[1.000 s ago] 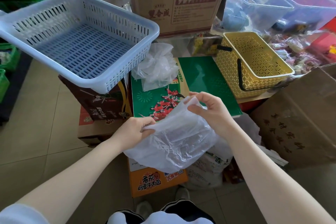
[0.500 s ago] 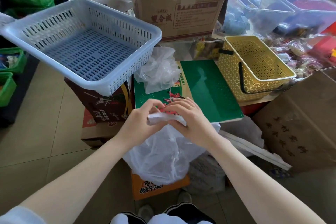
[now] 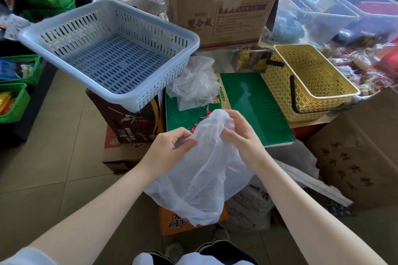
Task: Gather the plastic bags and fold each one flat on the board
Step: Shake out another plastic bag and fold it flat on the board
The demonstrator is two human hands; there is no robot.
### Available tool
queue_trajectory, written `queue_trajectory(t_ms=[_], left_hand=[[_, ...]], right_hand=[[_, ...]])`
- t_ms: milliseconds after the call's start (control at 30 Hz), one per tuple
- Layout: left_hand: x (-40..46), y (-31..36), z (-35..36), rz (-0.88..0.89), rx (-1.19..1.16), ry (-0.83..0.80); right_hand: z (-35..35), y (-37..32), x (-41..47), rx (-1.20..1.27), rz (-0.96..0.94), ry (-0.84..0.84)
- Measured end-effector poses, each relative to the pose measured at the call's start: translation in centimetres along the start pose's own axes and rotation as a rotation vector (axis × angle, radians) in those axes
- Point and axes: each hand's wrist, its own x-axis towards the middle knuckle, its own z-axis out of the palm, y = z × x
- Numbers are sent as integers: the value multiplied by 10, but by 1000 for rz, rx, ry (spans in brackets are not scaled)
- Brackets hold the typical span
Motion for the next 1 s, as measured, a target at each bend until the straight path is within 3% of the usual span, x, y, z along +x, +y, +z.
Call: queue_trajectory(t_ms=[67,133,300,367,500,600,667,733,767,833,900,1000], left_hand=[[4,4,-2,26,30,16],[8,4,-5,82,86,16],[9,-17,-16,255,415,68],[7,-31,-19,176,516,70],[5,-59,-23,-154,492,-63],[0,-77,-27,-248,469,-65],[0,-84,-26,-345,323,90],[4,-82,-20,-570,-85,355],[7,-76,-17,-730,-346,401],[8,-72,-10,-928,-800,285],[7,-69,-6,-877,-995,191],[10,-65,-3,-814,-941,326]], right_hand=[[-7,-3,1,-29,-64,-111],[-10,-12,1,-81,-93,-107],[-11,-11,9,-73,-60,285],[-11,-2,10,-60,-24,377],[-14,6,12,-19,2,498],[-23,9,15,102,42,539],[-29,17,16,180,93,526],[-32,26,15,300,175,489],[-32,28,14,364,217,471],[-36,31,13,457,281,436],[-41,36,11,515,298,417],[-49,48,9,456,286,439]])
